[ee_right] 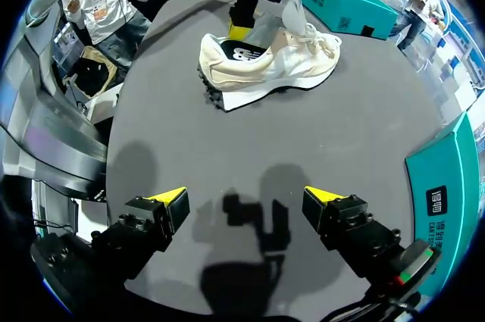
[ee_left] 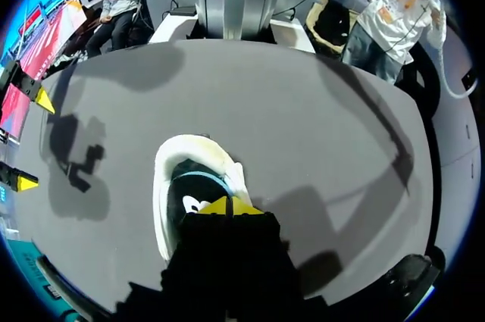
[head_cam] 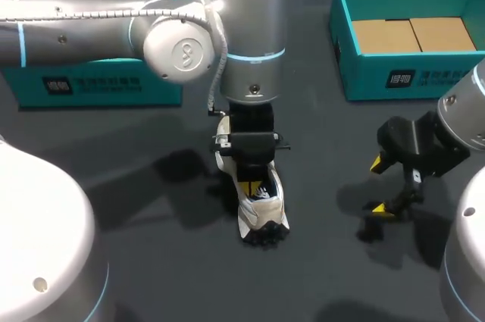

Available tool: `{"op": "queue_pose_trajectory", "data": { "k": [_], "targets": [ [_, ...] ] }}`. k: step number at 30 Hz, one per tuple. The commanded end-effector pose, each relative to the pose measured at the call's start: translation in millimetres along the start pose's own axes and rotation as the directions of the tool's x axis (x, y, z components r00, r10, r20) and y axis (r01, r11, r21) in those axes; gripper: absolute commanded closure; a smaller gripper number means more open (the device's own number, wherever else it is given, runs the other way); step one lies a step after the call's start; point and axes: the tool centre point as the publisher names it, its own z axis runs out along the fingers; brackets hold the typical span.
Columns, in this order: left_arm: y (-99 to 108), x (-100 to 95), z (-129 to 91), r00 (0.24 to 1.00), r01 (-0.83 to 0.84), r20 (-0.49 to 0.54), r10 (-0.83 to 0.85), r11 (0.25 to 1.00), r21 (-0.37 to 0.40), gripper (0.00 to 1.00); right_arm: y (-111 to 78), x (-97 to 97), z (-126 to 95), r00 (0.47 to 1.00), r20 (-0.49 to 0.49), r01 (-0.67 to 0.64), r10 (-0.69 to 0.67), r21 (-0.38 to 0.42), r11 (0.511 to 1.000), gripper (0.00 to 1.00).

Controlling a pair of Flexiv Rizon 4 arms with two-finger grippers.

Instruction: Take the shoe out of the shoebox, open the shoe tongue, remove and reinsert the insole, then place the shoe into the shoebox

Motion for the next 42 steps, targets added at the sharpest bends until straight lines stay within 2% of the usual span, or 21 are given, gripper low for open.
{"op": "queue_pose_trajectory", "data": {
  "k": [1,5,12,19,22,27,32,37,39,42],
  "targets": [
    [6,-9.9,9,1.000,-0.003,-0.021,0.003,1.000,0.012,1.00,-0.3,2.3,-1,1.000,0.004,-0.001,0.001,0.002,1.000,0.00],
    [5,-9.4,13,1.000,-0.009,-0.030,0.009,1.000,0.003,1.00,-0.3,2.3,-1,1.000,0.004,-0.001,0.001,0.002,1.000,0.00],
    [12,-14.3,35,0.999,0.033,-0.030,-0.034,0.999,-0.027,1.00,-0.3,2.3,-1,1.000,0.004,-0.001,0.001,0.002,1.000,0.00],
    [0,-10.0,12,0.999,0.032,0.043,-0.031,0.999,-0.024,1.00,-0.3,2.3,-1,1.000,0.004,-0.001,0.001,0.002,1.000,0.00],
    [-7,-10.6,12,0.998,0.030,0.053,-0.029,0.999,-0.022,1.00,-0.3,2.3,-1,1.000,0.004,-0.001,0.001,0.002,1.000,0.00],
    [-8,-16.7,33,0.998,0.058,0.025,-0.057,0.998,-0.025,1.00,-0.3,2.3,-1,1.000,0.004,-0.001,0.001,0.002,1.000,0.00],
    [1,-20.6,55,0.993,0.119,0.024,-0.119,0.993,-0.013,1.00,-0.3,2.3,-1,1.000,0.004,-0.001,0.001,0.002,1.000,0.00],
    [12,-23.0,72,0.983,0.180,0.042,-0.178,0.982,-0.064,1.00,-0.3,2.3,-1,1.000,0.004,-0.001,0.001,0.002,1.000,0.00],
    [14,-23.1,71,0.981,0.189,0.060,-0.186,0.980,-0.060,1.00,-0.3,2.3,-1,1.000,0.004,-0.001,0.001,0.002,1.000,0.00],
    [13,-21.5,56,0.978,0.193,0.098,-0.186,0.979,-0.068,1.00,-0.3,2.3,-1,1.000,0.004,-0.001,0.001,0.002,1.000,0.00]
  ]
}}
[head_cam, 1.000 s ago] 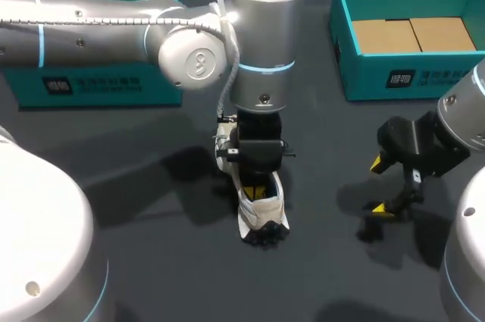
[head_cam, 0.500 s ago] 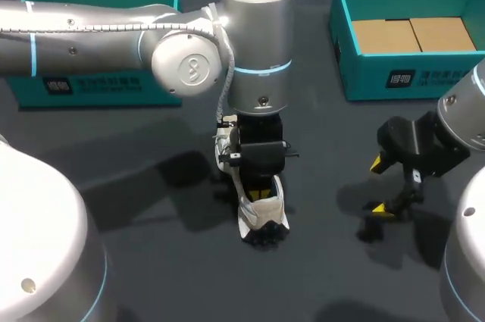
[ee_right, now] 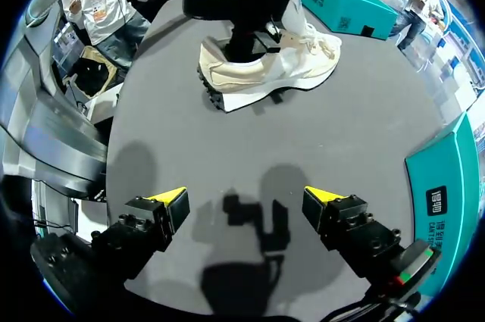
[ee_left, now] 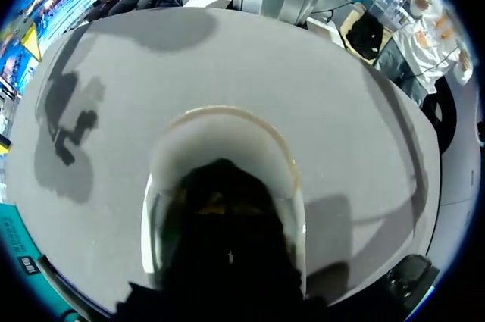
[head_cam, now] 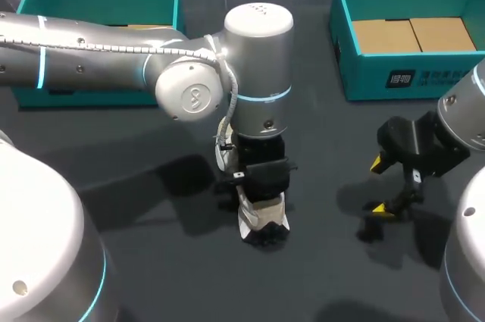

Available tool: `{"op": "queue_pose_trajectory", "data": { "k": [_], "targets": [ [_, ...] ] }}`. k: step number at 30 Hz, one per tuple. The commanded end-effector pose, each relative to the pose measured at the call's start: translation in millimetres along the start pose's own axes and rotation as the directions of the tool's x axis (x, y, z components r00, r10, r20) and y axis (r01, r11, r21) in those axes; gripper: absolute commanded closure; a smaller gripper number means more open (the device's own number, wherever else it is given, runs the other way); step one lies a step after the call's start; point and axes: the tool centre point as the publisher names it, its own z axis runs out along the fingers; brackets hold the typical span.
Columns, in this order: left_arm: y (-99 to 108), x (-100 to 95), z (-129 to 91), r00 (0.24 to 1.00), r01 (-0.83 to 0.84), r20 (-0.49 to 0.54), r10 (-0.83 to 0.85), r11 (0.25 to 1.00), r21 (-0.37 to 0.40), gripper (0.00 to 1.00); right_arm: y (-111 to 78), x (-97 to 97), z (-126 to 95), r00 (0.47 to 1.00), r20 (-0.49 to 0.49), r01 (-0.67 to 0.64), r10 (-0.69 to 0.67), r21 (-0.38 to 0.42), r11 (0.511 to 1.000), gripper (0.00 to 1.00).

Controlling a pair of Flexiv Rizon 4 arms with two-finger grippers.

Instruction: Take the shoe out of the shoebox, open the shoe tongue, remove and reinsert the insole, then place the shoe into the shoebox

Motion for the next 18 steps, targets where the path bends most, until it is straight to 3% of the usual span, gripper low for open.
{"op": "queue_pose_trajectory", "data": {
  "k": [1,4,8,12,18],
  "targets": [
    [4,0.4,-2,0.999,0.000,0.050,0.000,1.000,-0.013,1.00,-0.3,2.2,-1,1.000,0.004,-0.001,0.001,0.002,1.000,0.00],
    [-2,1.7,-17,0.997,-0.020,0.075,0.020,1.000,0.003,1.00,-0.3,2.2,-1,1.000,0.004,-0.001,0.001,0.002,1.000,0.00],
    [-10,-1.4,-21,0.996,-0.030,0.082,0.029,0.999,0.011,1.00,-0.3,2.2,-1,1.000,0.004,-0.001,0.001,0.002,1.000,0.00],
    [-14,-11.8,-12,0.997,-0.008,0.082,0.006,0.999,0.032,1.00,-0.3,2.2,-1,1.000,0.004,-0.001,0.001,0.002,1.000,0.00],
    [-13,-24.4,15,1.000,0.018,0.021,-0.018,1.000,-0.017,1.00,-0.3,2.2,-1,1.000,0.004,-0.001,0.001,0.002,1.000,0.00]
  ]
}}
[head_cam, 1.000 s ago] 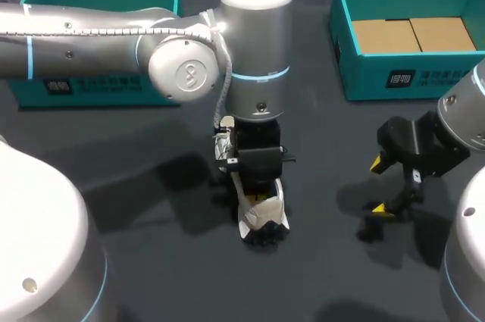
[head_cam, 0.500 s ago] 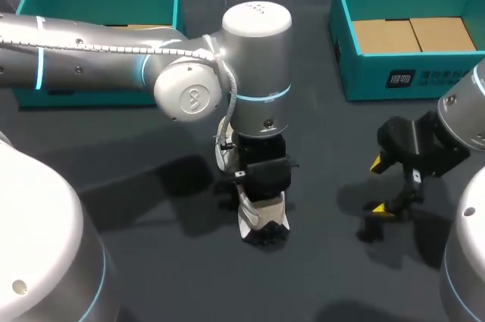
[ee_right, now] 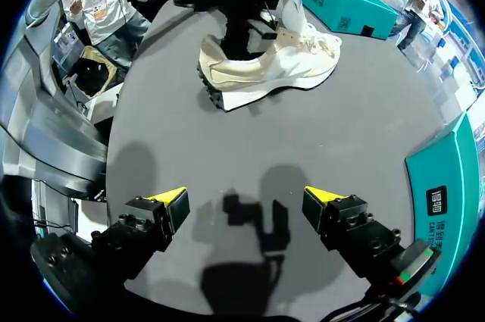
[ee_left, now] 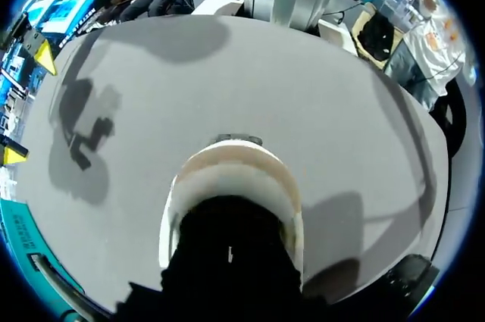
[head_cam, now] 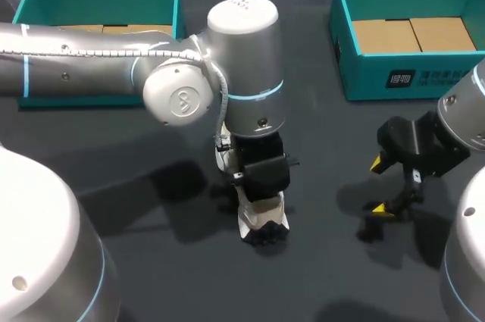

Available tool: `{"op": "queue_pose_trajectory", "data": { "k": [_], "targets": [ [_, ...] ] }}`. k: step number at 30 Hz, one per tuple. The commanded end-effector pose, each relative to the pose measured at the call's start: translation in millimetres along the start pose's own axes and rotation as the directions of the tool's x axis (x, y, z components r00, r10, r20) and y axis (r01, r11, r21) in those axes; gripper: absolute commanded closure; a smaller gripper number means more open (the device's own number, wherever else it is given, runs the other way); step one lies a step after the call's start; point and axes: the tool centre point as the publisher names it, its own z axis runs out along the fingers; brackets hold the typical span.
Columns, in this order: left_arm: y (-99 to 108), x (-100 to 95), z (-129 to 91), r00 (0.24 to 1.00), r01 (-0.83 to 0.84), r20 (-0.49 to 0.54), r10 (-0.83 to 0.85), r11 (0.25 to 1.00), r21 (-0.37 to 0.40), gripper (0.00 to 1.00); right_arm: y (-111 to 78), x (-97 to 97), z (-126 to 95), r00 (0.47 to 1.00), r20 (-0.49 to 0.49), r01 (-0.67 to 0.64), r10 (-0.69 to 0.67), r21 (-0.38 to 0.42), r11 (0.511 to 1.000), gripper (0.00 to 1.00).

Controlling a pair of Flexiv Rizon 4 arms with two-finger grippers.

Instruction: Take the shoe out of the shoebox, open the shoe tongue, remove and reinsert the insole, then place the shoe into the shoebox

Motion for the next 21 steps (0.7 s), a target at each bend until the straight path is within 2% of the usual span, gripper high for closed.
{"op": "queue_pose_trajectory", "data": {
  "k": [1,5,10,15,19,21],
  "targets": [
    [1,-18.3,27,0.998,0.014,-0.053,-0.017,0.999,-0.040,1.00,-0.3,2.2,-1,1.000,0.004,-0.001,0.001,0.002,1.000,0.00],
    [21,-16.3,31,0.996,0.076,-0.038,-0.081,0.991,-0.106,1.00,-0.3,2.2,-1,1.000,0.004,-0.001,0.001,0.002,1.000,0.00],
    [31,-10.4,11,0.994,0.105,0.013,-0.105,0.987,-0.125,1.00,-0.3,2.2,-1,1.000,0.004,-0.001,0.001,0.002,1.000,0.00],
    [27,-2.9,-5,0.996,0.090,0.037,-0.086,0.988,-0.122,1.00,-0.3,2.2,-1,1.000,0.004,-0.001,0.001,0.002,1.000,0.00],
    [22,0.5,-7,0.998,0.060,0.022,-0.058,0.991,-0.117,1.00,-0.3,2.2,-1,1.000,0.004,-0.001,0.001,0.002,1.000,0.00],
    [22,0.5,-4,0.999,0.047,-0.007,-0.048,0.989,-0.143,1.00,-0.3,2.2,-1,1.000,0.004,-0.001,0.001,0.002,1.000,0.00]
  ]
}}
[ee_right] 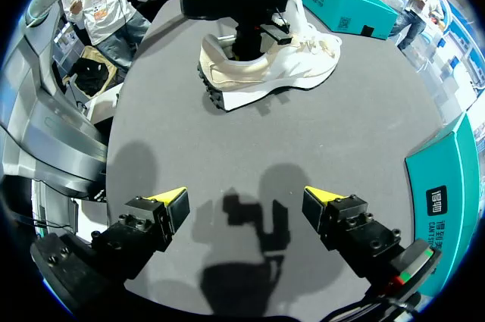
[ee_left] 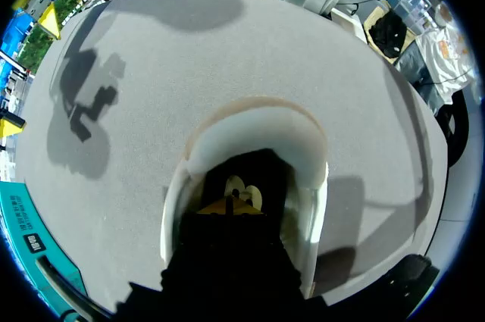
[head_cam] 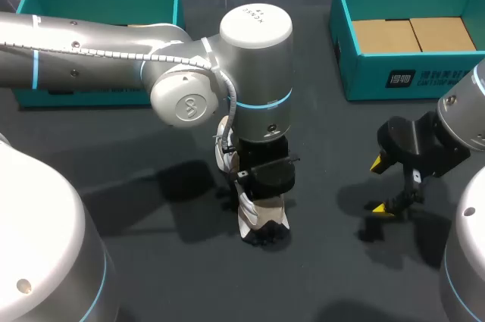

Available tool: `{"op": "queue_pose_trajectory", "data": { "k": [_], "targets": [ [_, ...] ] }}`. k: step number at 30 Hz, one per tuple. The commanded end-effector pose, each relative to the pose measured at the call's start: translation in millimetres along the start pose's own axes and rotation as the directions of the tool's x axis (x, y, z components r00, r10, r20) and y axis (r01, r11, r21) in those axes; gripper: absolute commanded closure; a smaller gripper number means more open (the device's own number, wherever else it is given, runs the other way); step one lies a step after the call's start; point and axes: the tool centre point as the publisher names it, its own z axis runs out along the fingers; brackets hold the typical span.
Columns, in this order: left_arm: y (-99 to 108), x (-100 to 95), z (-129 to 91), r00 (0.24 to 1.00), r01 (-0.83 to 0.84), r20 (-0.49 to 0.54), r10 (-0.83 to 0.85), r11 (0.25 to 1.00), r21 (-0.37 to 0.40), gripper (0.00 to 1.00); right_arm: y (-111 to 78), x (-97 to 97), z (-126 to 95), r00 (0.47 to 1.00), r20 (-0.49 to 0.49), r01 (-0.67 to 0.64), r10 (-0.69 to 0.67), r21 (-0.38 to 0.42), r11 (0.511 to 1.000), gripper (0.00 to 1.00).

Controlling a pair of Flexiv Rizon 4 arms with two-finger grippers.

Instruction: Take the shoe out of the shoebox, open the shoe tongue, remove and reinsert the insole, then place the shoe into the shoebox

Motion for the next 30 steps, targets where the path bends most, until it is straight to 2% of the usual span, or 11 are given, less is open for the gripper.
{"op": "queue_pose_trajectory", "data": {
  "k": [1,6,10,15,21,25,30],
  "targets": [
    [1,4.1,4,0.999,-0.013,-0.036,0.011,0.999,-0.047,1.00,-0.2,2.2,-1,1.000,0.004,0.000,0.000,0.002,1.000,0.00],
    [9,-2.4,24,0.998,-0.008,-0.064,0.003,0.997,-0.072,1.00,-0.2,2.2,-1,1.000,0.004,0.000,0.000,0.002,1.000,0.00],
    [15,-6.1,26,0.998,0.012,-0.052,-0.016,0.996,-0.085,1.00,-0.2,2.2,-1,1.000,0.004,0.000,0.000,0.002,1.000,0.00],
    [13,-4.7,3,1.000,0.007,-0.008,-0.009,0.989,-0.149,1.00,-0.2,2.2,-1,1.000,0.004,0.000,0.000,0.002,1.000,0.00],
    [10,-0.5,-26,0.999,-0.018,0.027,0.023,0.981,-0.191,1.00,-0.2,2.2,-1,1.000,0.004,0.000,0.000,0.002,1.000,0.00],
    [11,-1.4,-41,0.999,-0.026,0.030,0.033,0.977,-0.210,1.00,-0.2,2.2,-1,1.000,0.004,0.000,0.000,0.002,1.000,0.00],
    [19,-4.0,-50,0.999,-0.035,-0.002,0.036,0.977,-0.212,1.00,-0.2,2.2,-1,1.000,0.004,0.000,0.000,0.002,1.000,0.00]
  ]
}}
